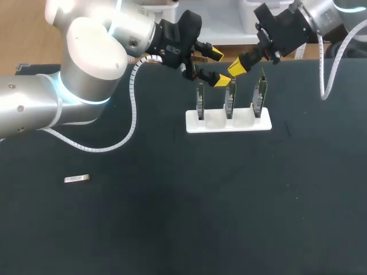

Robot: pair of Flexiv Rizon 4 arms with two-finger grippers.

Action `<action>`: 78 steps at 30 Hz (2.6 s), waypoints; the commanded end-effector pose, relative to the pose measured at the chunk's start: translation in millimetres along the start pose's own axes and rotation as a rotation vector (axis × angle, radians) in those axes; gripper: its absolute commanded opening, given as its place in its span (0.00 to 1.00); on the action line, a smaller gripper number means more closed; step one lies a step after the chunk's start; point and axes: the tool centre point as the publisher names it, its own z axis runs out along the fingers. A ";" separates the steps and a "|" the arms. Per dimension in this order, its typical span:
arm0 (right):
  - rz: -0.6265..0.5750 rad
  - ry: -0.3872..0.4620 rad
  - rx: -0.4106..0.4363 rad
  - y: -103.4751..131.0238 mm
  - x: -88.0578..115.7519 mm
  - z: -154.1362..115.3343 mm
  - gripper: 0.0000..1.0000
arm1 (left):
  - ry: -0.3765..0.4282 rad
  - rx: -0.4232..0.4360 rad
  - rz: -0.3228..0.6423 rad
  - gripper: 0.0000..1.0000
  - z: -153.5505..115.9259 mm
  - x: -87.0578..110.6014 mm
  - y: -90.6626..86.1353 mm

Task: Pick up the optical module with the left hand, and insert it into the network port with the right hand.

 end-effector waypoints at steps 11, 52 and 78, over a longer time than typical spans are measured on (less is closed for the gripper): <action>0.013 -0.007 0.001 -0.2 9.1 4.8 0.00 | 0.005 0.003 -0.001 1.00 0.7 -0.8 1.7; -0.006 -0.106 0.092 31.9 39.1 -93.5 0.00 | 0.005 0.003 -0.001 1.00 0.7 -0.8 1.7; -0.048 -0.049 -0.014 13.1 60.0 -96.6 0.00 | 0.005 0.003 -0.001 1.00 0.7 -0.8 1.7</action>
